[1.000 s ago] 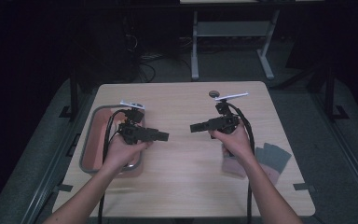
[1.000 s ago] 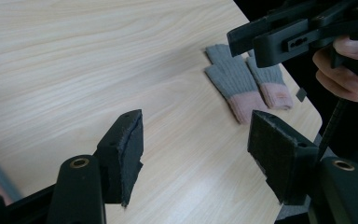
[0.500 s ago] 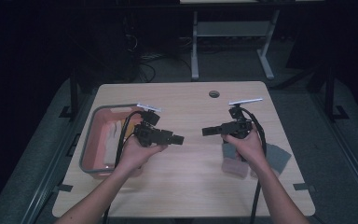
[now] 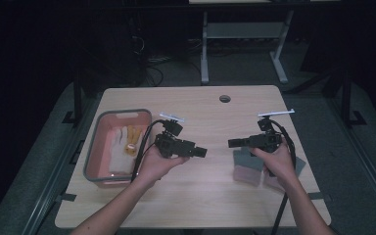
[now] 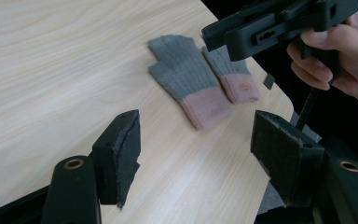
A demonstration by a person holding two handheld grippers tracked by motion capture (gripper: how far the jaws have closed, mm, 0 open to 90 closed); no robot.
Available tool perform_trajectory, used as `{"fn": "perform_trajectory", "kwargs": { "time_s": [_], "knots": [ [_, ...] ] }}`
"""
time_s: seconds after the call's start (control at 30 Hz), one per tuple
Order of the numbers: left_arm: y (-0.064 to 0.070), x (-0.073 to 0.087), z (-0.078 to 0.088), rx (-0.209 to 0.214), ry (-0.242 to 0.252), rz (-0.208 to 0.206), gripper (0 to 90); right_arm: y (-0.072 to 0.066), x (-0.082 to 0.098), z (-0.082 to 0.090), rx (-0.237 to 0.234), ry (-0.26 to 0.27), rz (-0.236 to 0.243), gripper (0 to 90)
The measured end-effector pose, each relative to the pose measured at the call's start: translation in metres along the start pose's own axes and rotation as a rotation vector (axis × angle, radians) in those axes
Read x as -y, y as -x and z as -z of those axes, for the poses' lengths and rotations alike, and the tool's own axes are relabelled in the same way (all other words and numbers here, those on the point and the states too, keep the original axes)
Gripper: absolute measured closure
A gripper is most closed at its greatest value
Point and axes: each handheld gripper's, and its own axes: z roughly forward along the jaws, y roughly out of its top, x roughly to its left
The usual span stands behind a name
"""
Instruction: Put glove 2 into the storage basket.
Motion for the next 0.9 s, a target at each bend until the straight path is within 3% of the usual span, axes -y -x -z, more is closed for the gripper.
{"fn": "perform_trajectory", "kwargs": {
  "time_s": [0.27, 0.57, 0.9],
  "knots": [
    [0.008, 0.001, -0.016, 0.015, -0.010, -0.017, 32.1, 0.011, 0.012, 0.011, 0.041, -0.010, -0.014, 44.7],
    [0.017, 0.002, -0.036, 0.040, -0.037, -0.031, 31.2, 0.024, 0.026, 0.031, 0.074, 0.012, -0.029, 45.5],
    [0.029, 0.005, -0.053, 0.064, -0.030, -0.066, 30.9, 0.043, 0.047, 0.048, 0.166, 0.017, -0.050, 45.1]
  ]
}}
